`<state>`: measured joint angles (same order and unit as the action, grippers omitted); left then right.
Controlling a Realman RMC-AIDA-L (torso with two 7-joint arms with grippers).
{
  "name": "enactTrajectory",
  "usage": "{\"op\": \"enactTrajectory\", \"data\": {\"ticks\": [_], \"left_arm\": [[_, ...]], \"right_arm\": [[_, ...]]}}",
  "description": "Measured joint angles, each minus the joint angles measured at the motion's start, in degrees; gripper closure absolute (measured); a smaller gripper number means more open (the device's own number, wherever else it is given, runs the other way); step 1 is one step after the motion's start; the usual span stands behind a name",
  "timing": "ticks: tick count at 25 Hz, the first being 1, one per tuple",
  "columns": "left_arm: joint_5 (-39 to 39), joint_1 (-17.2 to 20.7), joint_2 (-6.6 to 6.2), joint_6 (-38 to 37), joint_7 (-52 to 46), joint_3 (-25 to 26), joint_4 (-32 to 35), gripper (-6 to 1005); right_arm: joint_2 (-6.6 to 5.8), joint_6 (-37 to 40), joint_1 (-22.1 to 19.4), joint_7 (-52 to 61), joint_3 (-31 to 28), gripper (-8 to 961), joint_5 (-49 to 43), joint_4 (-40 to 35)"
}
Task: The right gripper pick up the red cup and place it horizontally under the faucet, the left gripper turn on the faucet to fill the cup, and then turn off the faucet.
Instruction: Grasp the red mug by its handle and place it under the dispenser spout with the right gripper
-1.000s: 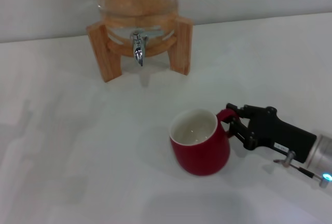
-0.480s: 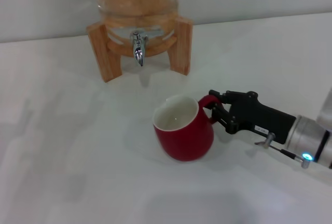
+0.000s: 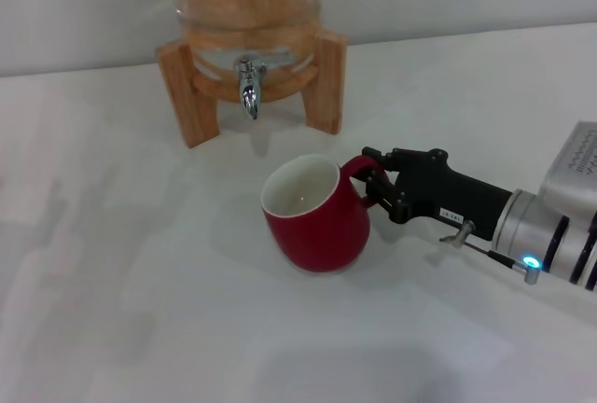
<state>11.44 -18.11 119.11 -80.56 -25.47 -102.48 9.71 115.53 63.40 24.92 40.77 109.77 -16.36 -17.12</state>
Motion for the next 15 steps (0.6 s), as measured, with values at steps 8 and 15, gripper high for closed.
{"op": "enactTrajectory", "data": {"ticks": [8,15], "left_arm": [[-1.64,0.0,0.14,-0.01,-0.57,0.0,0.11,152],[-1.91,0.17,0.24,-0.04,-0.65,0.0,0.29,152]], "right_arm": [[0.3,-2.94,1.38,0.07,-0.19,771,0.33,-0.76],[0.25,-4.92,2.85,1.17,-0.34,771,0.37,-1.31]]}}
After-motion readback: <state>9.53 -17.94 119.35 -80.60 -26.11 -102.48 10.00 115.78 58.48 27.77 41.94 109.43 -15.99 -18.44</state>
